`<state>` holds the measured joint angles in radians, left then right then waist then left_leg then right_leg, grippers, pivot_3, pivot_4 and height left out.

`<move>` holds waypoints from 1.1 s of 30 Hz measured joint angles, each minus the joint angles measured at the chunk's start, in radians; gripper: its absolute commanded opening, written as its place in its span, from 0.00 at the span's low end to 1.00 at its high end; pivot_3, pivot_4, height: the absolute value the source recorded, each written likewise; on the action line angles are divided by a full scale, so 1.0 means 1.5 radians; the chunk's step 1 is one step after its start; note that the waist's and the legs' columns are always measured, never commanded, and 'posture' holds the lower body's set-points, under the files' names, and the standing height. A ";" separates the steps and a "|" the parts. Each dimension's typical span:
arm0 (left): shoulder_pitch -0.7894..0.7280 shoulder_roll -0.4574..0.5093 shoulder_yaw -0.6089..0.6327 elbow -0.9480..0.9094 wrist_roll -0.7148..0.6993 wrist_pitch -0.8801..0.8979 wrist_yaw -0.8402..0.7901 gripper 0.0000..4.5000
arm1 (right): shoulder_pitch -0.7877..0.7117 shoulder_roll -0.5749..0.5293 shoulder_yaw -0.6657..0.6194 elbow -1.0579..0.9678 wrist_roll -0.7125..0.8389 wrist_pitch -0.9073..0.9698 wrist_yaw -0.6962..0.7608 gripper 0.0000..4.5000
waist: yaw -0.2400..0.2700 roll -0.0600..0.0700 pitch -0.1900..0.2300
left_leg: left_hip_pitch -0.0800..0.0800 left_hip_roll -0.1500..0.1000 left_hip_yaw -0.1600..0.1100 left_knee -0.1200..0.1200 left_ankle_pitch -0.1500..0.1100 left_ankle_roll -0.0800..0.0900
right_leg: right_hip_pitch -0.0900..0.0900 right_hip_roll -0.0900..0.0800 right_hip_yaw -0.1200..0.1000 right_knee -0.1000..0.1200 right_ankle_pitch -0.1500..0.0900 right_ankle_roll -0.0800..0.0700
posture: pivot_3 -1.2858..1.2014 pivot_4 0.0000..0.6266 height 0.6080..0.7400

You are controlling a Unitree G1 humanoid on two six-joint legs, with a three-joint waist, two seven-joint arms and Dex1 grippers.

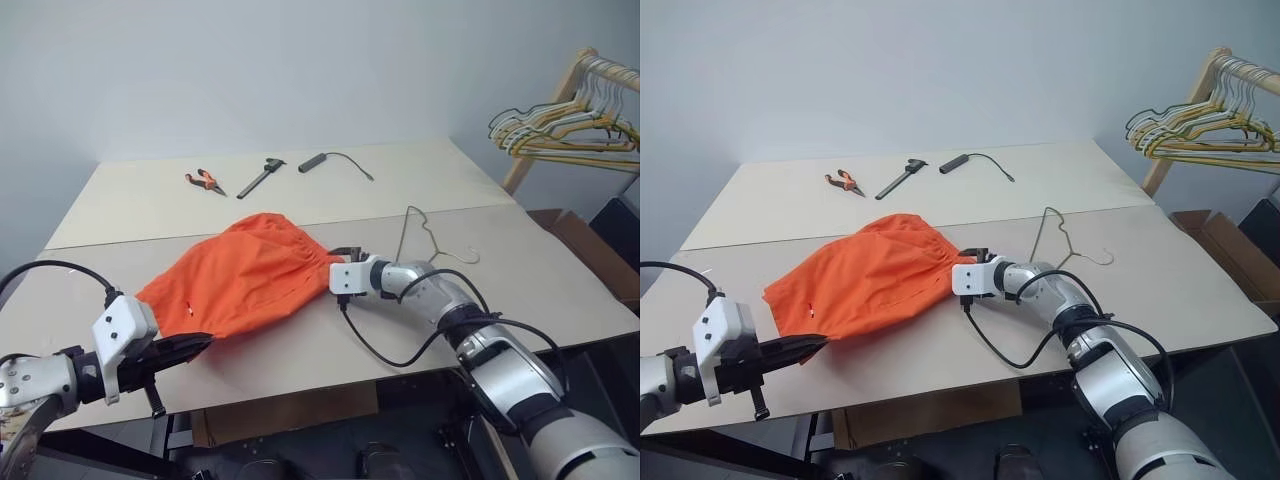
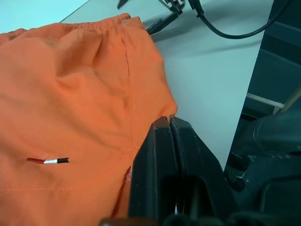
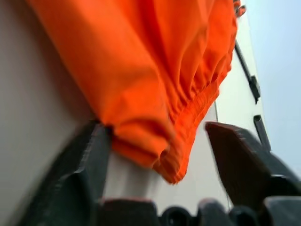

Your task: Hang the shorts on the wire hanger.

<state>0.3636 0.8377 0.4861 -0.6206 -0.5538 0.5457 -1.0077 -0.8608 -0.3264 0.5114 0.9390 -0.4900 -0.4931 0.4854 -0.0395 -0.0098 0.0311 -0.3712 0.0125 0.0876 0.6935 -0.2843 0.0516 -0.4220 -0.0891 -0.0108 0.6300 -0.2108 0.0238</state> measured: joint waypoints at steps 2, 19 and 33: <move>0.000 0.000 0.000 0.000 0.000 0.000 -0.001 0.00 | 0.000 0.006 0.000 0.023 -0.002 -0.007 -0.006 0.41 | -0.002 0.000 0.000 | 0.000 0.000 0.000 0.000 0.000 0.000 | 0.000 0.000 0.000 0.000 0.000 0.000 | 0.54 0.00 1.00; -0.051 0.002 -0.051 0.071 0.056 -0.050 0.022 0.00 | 0.120 -0.175 -0.035 -0.237 0.037 0.001 0.126 0.01 | 0.016 0.000 0.000 | 0.000 0.000 0.000 0.000 -0.002 0.001 | 0.000 0.000 0.000 -0.001 0.000 0.000 | 0.52 0.00 1.00; -0.022 0.084 -0.052 0.117 0.074 -0.080 -0.072 0.00 | 0.331 -0.417 -0.113 -0.863 0.385 0.351 0.518 0.01 | 0.016 -0.001 0.001 | 0.002 0.002 0.001 0.000 -0.003 0.001 | 0.000 0.001 0.000 -0.001 -0.005 -0.003 | 0.52 0.00 1.00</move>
<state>0.3307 0.9643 0.4078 -0.4450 -0.4423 0.4258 -1.1164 -0.3638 -0.9515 0.3419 -0.3558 0.0878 0.0338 1.2623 -0.0150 -0.0111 0.0326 -0.3676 0.0159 0.0896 0.6940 -0.2884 0.0526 -0.4213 -0.0882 -0.0112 0.6289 -0.2186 0.0191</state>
